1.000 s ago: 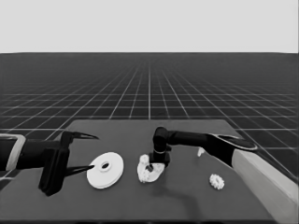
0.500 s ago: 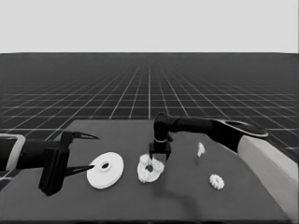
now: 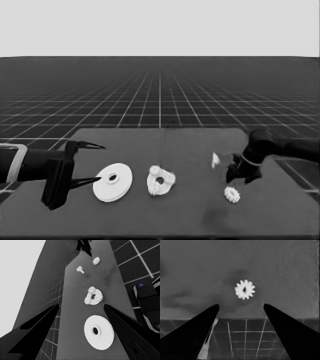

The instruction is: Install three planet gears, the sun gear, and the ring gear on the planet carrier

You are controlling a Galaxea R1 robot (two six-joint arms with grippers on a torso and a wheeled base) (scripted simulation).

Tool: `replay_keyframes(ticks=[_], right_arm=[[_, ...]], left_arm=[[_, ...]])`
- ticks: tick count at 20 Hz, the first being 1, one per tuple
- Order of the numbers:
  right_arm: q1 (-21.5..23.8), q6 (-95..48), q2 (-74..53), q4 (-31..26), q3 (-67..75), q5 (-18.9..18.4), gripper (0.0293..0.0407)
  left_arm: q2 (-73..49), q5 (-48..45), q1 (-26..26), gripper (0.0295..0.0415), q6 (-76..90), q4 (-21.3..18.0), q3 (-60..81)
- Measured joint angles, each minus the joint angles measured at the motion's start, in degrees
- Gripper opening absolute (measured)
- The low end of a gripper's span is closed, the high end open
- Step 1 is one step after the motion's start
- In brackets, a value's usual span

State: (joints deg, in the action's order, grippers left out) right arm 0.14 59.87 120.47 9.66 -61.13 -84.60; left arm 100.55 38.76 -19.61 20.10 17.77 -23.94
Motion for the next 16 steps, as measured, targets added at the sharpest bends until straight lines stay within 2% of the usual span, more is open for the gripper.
replay_keyframes(ticks=[4, 5, 6, 8, 14, 16], right_arm=[[0.02, -2.38, -1.19, -0.26, -1.12, 0.38, 0.0385], [-5.42, -2.9, -0.28, 4.51, -3.04, 3.63, 0.0385], [-8.98, -3.32, 0.66, 7.15, -4.89, 5.66, 0.0385], [-11.96, -3.85, 1.84, 9.34, -7.17, 7.62, 0.0385], [-13.28, -4.15, 2.49, 10.36, -8.46, 8.65, 0.0385], [-13.32, -4.16, 2.51, 10.39, -8.5, 8.68, 0.0314]], left_arm=[[0.0, 0.0, 0.0, 0.0385, 0.0, 0.0, 0.0], [0.0, 0.0, 0.0, 0.0385, 0.0, 0.0, 0.0], [0.0, 0.0, 0.0, 0.0385, 0.0, 0.0, 0.0], [0.0, 0.0, 0.0, 0.0385, 0.0, 0.0, 0.0], [0.0, 0.0, 0.0, 0.0385, 0.0, 0.0, 0.0], [0.0, 0.0, 0.0, 0.0385, 0.0, 0.0, 0.0]])
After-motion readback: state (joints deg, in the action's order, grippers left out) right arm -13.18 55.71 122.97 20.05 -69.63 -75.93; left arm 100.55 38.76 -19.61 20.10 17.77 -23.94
